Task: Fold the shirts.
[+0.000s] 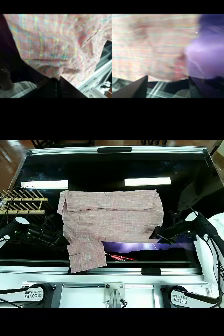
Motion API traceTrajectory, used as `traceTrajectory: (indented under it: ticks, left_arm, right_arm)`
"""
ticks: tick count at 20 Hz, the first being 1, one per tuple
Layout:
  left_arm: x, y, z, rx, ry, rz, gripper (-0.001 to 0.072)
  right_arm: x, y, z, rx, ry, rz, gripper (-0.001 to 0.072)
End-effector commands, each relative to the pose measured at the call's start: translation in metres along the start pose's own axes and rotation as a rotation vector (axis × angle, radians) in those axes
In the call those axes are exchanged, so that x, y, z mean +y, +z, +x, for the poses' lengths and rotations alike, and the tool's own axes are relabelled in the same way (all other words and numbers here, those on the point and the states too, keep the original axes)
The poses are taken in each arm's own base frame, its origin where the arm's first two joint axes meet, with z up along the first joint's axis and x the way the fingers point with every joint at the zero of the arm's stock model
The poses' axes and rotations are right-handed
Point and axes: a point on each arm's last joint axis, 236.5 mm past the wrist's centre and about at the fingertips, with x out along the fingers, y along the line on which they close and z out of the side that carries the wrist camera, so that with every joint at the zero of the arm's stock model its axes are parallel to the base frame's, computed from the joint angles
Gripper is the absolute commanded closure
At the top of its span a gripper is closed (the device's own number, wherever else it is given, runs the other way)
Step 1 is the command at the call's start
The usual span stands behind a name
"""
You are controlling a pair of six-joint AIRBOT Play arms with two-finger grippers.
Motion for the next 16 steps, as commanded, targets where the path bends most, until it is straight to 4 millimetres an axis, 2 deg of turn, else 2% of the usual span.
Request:
traceTrajectory:
  ticks: [1, 2, 5, 7, 10, 13, 16]
  left_arm:
    - [-0.001, 0.0, -0.001, -0.002, -0.003, -0.006, 0.068]
    - [-0.001, 0.001, -0.002, -0.004, -0.005, -0.005, 0.068]
    - [-0.001, 0.001, -0.002, -0.004, -0.005, -0.006, 0.068]
    - [-0.002, 0.006, -0.006, -0.016, -0.003, 0.008, 0.068]
    - [-0.019, 0.027, -0.03, -0.051, 0.003, 0.09, 0.068]
    - [-0.049, 0.064, -0.07, -0.144, 0.034, 0.187, 0.068]
    - [-0.08, 0.109, -0.101, -0.276, 0.088, 0.296, 0.0681]
  right_arm:
    - [0.003, 0.005, 0.016, -0.006, -0.023, -0.051, 0.019]
    - [0.004, 0.006, 0.017, -0.011, -0.026, -0.055, 0.0252]
    - [0.005, 0.008, 0.016, -0.019, -0.022, -0.055, 0.0638]
    - [0.01, 0.013, 0.009, -0.045, -0.017, -0.095, 0.0661]
    - [0.029, 0.035, -0.024, -0.159, -0.015, -0.196, 0.0662]
    - [0.056, 0.065, -0.063, -0.282, -0.007, -0.261, 0.0662]
    - [0.086, 0.116, -0.096, -0.484, -0.017, -0.306, 0.0663]
